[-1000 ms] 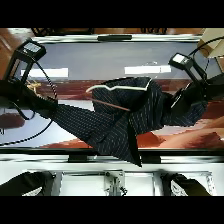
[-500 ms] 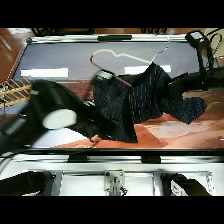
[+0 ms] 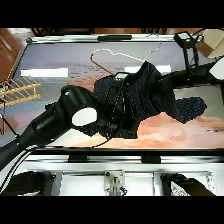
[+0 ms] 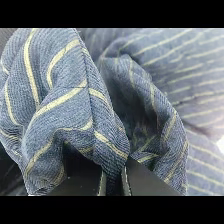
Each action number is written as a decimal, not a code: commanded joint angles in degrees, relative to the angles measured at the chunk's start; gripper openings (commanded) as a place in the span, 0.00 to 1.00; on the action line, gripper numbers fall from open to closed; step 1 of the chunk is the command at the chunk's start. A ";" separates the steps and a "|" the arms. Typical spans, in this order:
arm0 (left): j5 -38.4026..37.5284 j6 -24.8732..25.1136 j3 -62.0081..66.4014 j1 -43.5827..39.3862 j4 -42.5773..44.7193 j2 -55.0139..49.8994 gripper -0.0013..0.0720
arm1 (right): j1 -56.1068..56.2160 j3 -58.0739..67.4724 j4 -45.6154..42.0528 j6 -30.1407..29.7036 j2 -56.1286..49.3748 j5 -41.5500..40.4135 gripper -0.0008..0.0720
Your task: Fold the shirts.
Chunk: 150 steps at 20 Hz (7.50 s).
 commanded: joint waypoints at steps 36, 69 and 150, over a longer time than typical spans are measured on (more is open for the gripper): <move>-18.73 23.82 15.82 38.45 13.97 1.38 0.09 | 1.33 0.07 15.28 -6.54 9.01 13.16 0.14; -20.57 30.27 15.80 33.81 14.19 6.32 0.09 | 5.92 0.02 -2.89 -8.68 7.69 19.34 0.14; 44.41 21.57 15.85 13.66 20.28 3.43 1.00 | 13.07 19.76 -9.18 -0.83 8.33 -20.41 0.14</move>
